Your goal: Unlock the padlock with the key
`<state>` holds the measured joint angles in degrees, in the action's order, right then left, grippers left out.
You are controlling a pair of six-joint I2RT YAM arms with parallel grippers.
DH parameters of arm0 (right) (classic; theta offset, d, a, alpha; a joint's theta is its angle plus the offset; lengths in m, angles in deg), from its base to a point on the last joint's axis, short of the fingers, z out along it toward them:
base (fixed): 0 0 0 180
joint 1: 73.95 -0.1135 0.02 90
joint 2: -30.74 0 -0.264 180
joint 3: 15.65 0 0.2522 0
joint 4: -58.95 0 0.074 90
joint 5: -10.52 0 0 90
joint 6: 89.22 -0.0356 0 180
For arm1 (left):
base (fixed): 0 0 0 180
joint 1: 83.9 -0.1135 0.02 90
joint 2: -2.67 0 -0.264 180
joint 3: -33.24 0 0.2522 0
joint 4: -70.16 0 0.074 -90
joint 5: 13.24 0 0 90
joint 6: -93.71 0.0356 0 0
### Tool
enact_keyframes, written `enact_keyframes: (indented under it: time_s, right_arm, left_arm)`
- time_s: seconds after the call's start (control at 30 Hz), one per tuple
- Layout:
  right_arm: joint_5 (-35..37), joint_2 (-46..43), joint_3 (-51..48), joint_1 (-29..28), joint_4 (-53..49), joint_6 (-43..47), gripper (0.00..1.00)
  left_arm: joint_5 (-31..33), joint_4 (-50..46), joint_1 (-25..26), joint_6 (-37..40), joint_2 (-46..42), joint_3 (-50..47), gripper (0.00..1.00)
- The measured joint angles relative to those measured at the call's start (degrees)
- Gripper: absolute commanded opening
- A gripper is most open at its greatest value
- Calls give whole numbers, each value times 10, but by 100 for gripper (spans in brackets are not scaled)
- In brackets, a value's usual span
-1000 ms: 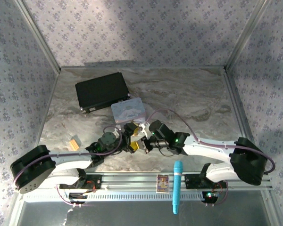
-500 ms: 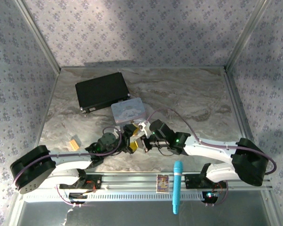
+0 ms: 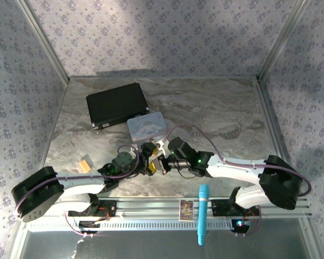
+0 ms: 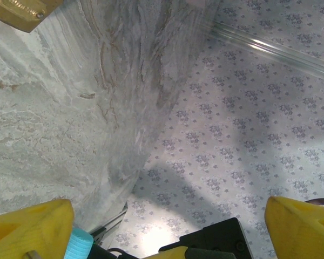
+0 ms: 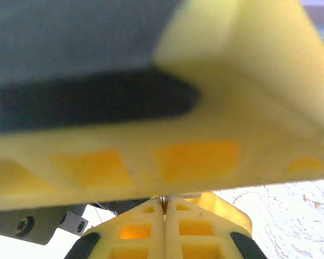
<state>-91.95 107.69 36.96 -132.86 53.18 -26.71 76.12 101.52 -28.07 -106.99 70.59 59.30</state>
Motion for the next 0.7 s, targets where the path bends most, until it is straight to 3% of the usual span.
enact_keyframes:
  time_s: [0.13, 0.37, 0.7]
  right_arm:
    - [-2, 0, 0, 0, 0, -2, 0]
    - [-1, -18, -6, 0, -1, -3, 0]
    - [-1, -35, -21, 2, -1, -7, 0]
  left_arm:
    - [3, -3, -4, 0, -6, -5, 62]
    - [8, -39, -11, 3, -43, -7, 56]
    - [12, -66, -18, 19, -53, -9, 18]
